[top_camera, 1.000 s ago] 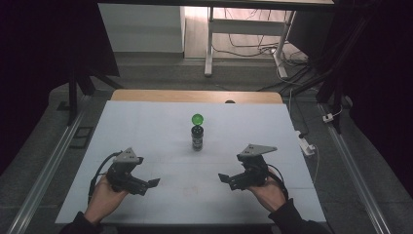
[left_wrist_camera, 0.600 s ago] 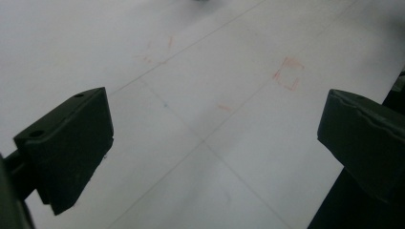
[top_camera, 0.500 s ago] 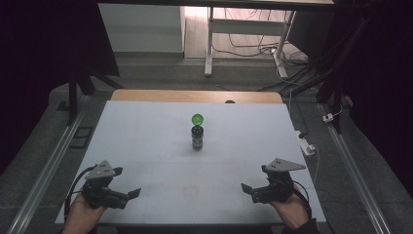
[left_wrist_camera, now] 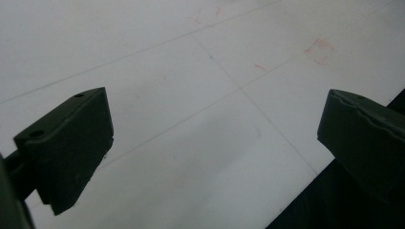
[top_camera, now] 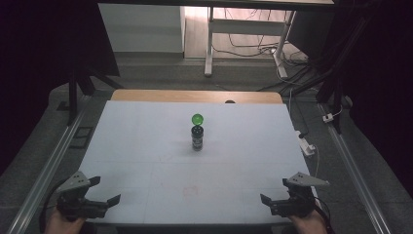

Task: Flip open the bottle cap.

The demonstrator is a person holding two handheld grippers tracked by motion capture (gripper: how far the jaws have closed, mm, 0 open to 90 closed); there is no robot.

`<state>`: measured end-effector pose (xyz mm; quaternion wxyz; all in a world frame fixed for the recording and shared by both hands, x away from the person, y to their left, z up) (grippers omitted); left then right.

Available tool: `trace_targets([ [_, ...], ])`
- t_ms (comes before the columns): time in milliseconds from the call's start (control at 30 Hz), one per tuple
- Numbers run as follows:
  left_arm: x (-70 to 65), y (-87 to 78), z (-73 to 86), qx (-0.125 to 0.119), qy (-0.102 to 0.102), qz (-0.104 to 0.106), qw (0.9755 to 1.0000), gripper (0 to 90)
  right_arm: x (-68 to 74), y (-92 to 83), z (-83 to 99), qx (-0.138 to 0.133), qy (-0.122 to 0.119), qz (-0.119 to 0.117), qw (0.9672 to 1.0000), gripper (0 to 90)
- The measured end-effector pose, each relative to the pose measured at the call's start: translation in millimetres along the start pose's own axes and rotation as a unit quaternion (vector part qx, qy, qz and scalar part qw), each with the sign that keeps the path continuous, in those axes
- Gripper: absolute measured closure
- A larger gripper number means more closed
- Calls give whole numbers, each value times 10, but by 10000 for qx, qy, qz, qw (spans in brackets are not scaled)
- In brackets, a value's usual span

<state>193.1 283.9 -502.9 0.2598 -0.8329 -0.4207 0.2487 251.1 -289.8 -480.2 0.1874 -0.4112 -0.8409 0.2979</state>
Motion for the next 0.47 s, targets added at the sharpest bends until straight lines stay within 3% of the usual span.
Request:
trace_targets([
  [267,22,-101,97,76,-88,-252,9996,0,-9,-108,118,102,131,66,9998,0],
  [467,38,-99,103,129,-152,-217,9996,0,-18,-127,140,114,179,109,9997,0],
])
Point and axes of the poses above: each handheld gripper's, and its own axes: y roughly forward along the jaws, z roughly out of its underside, x roughly to its left, the point moved 2 cm from there along y, roughly forward along the jaws, and after that the axes turned 1 degree about -y, right-handed, at the moved point
